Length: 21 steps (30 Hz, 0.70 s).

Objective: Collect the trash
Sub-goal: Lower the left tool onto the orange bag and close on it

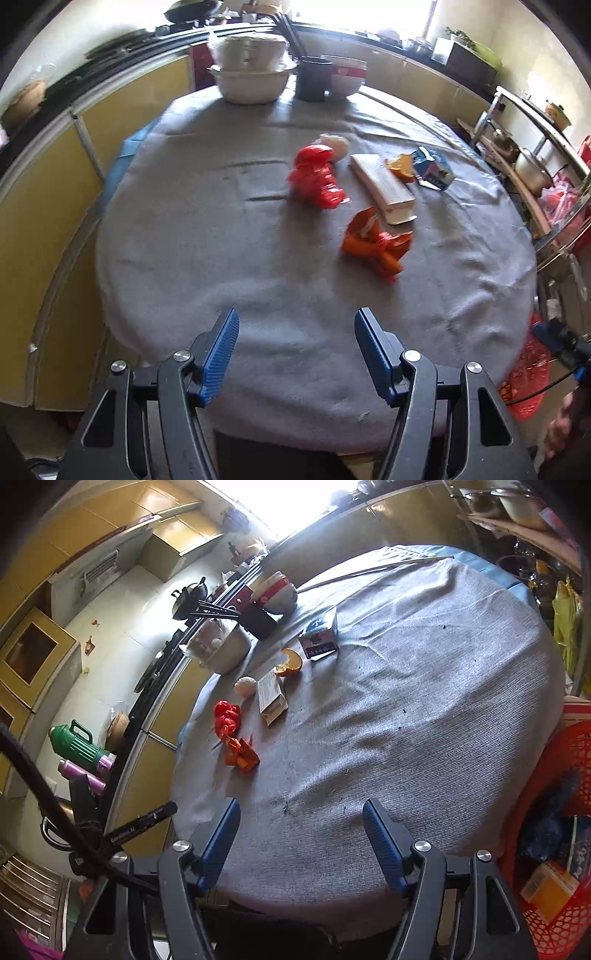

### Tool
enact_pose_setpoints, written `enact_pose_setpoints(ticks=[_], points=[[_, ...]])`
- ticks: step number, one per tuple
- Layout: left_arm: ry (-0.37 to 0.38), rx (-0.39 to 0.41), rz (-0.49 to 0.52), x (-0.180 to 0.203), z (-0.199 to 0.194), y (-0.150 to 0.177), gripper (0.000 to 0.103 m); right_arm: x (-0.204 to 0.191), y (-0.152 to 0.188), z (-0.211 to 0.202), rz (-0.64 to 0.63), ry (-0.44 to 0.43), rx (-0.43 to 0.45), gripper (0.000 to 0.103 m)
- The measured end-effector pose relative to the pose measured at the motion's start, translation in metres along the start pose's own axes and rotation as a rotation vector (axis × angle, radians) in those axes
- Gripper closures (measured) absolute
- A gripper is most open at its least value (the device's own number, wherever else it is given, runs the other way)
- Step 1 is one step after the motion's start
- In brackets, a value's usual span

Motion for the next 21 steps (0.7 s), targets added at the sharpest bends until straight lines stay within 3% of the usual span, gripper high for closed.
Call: enact_pose_setpoints(ticks=[4, 8, 21], points=[[0.063, -0.031, -0.03, 0.011, 0.019, -0.018, 0.037, 0.004, 0.001, 0.005, 0.014, 0.001, -0.013, 0.031], [0.115, -0.083, -0.124, 0.015, 0.046, -0.032, 0.037, 0.011, 0.003, 0.006, 0.037, -0.004, -0.012, 0.031], [0.12, -0.093, -0.411, 0.012, 0.102, -0.062, 0.037, 0.023, 0.012, 0.012, 0.062, -0.03, -0.04, 0.031]])
Point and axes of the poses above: each gripper's, at about its wrist camera, not at the fingertips, and z roughly the way its jaws point, x to its right, y to its underside, the point moved 2 cm from there along z, roughly the way its jaws point, and after that the axes turned 15 degrees about y, right-handed, at the moved point
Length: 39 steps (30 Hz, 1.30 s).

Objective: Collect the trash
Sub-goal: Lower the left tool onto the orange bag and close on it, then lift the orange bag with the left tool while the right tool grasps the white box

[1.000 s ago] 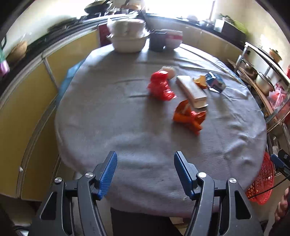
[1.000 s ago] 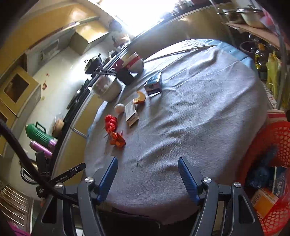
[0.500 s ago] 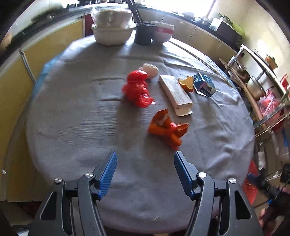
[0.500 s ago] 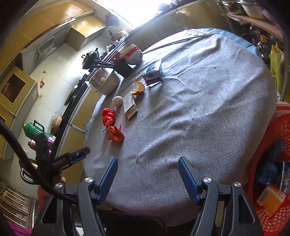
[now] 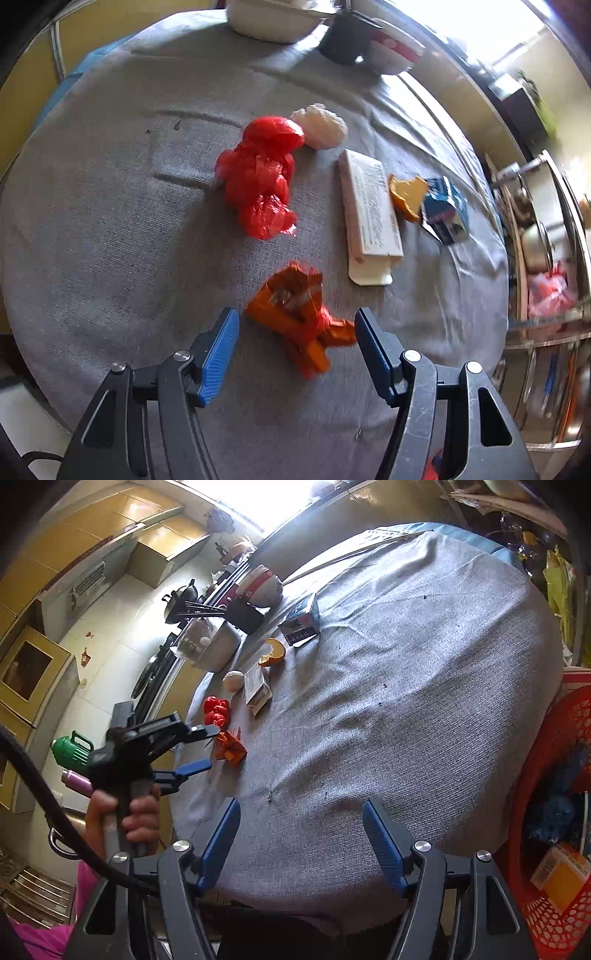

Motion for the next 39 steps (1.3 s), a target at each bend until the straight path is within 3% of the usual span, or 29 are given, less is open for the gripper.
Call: enact_pose_setpoints(ticks=[2, 3, 5, 8, 18, 25, 32, 34, 37, 39], points=[[0.017, -0.009, -0.017, -0.002, 0.007, 0.001, 0.039, 0.001, 0.001, 0.0, 0.002, -0.004, 0.0, 0.031], [0.012, -0.018, -0.018, -0.003, 0.01, 0.002, 0.051, 0.002, 0.001, 0.0, 0.004, -0.006, -0.001, 0.031], [-0.009, -0.016, 0.009, -0.004, 0.014, 0.005, 0.064, 0.002, 0.001, 0.001, 0.006, -0.009, -0.005, 0.031], [-0.015, -0.023, 0.05, -0.002, 0.014, 0.007, 0.066, 0.002, 0.0, 0.001, 0.003, -0.007, -0.005, 0.031], [-0.092, -0.033, 0.175, -0.02, -0.019, 0.019, 0.066, -0.038, -0.02, 0.019, -0.097, 0.012, 0.013, 0.031], [-0.098, -0.031, 0.221, -0.036, -0.041, 0.026, 0.066, -0.098, -0.057, 0.067, -0.225, 0.04, 0.016, 0.031], [-0.072, -0.031, 0.267, -0.039, -0.044, 0.025, 0.066, -0.138, -0.094, 0.125, -0.251, 0.089, 0.004, 0.031], [-0.054, -0.033, 0.27, -0.039, -0.048, 0.024, 0.064, -0.151, -0.104, 0.141, -0.275, 0.126, 0.012, 0.031], [-0.033, -0.025, 0.262, -0.041, -0.052, 0.023, 0.051, -0.162, -0.115, 0.161, -0.303, 0.172, 0.01, 0.031], [-0.027, -0.013, 0.265, -0.042, -0.057, 0.024, 0.05, -0.169, -0.121, 0.176, -0.312, 0.202, 0.001, 0.031]])
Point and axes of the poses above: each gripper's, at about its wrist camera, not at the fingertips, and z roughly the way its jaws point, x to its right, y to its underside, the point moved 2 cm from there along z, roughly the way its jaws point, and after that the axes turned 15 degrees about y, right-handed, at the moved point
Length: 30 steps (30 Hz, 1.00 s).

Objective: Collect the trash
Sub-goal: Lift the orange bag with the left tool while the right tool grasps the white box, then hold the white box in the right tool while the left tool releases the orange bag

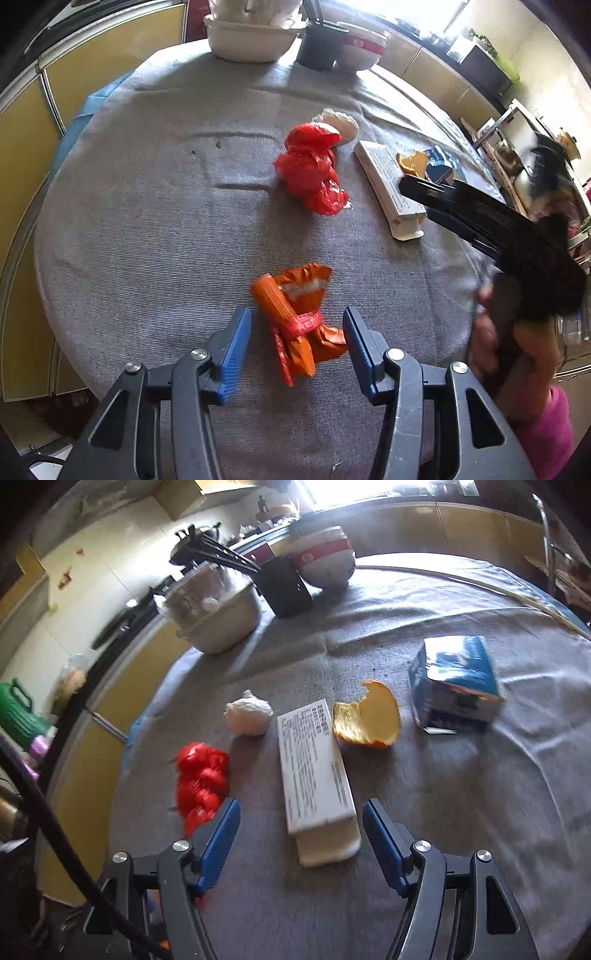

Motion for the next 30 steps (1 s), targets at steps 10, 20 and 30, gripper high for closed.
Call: enact_pose_setpoints(ticks=[10, 20, 30], points=[[0.007, -0.017, -0.026, -0.007, -0.001, 0.012, 0.05, -0.02, 0.012, 0.013, -0.135, 0.127, 0.045, 0.057], [-0.012, 0.007, 0.017, 0.001, 0.019, 0.005, 0.074, 0.011, 0.07, -0.044, -0.14, 0.08, 0.031, 0.057], [-0.033, -0.023, 0.111, 0.04, 0.019, 0.031, 0.08, 0.052, 0.112, -0.091, -0.047, 0.062, 0.042, 0.057]])
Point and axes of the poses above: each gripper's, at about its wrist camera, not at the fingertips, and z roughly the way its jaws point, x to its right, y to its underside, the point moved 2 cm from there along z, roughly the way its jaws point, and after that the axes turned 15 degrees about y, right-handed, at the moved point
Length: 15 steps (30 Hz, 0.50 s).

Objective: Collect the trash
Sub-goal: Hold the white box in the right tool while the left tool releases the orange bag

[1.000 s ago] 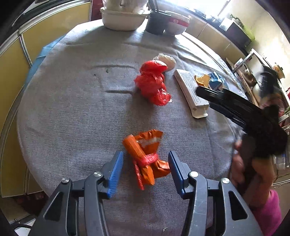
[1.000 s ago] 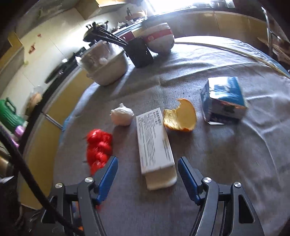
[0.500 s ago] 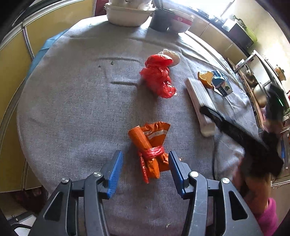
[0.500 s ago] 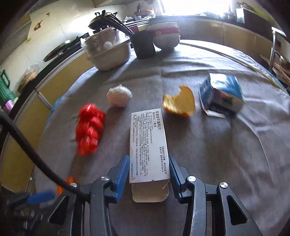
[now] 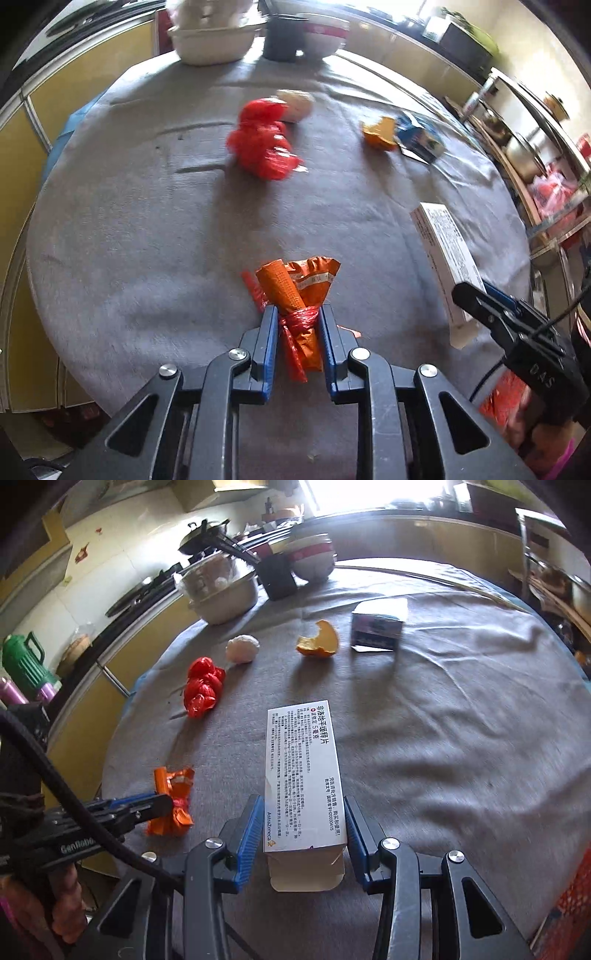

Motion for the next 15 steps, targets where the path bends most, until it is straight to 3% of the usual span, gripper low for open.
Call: enact_pose_setpoints(ticks=[7, 15], points=[[0.013, -0.019, 0.066, 0.028, -0.001, 0.02, 0.081, 0.02, 0.019, -0.023, 0.06, 0.012, 0.017, 0.057], [0.089, -0.007, 0.041, 0.025, -0.01, 0.03, 0.079, 0.042, 0.047, -0.026, 0.108, 0.055, -0.022, 0.056]])
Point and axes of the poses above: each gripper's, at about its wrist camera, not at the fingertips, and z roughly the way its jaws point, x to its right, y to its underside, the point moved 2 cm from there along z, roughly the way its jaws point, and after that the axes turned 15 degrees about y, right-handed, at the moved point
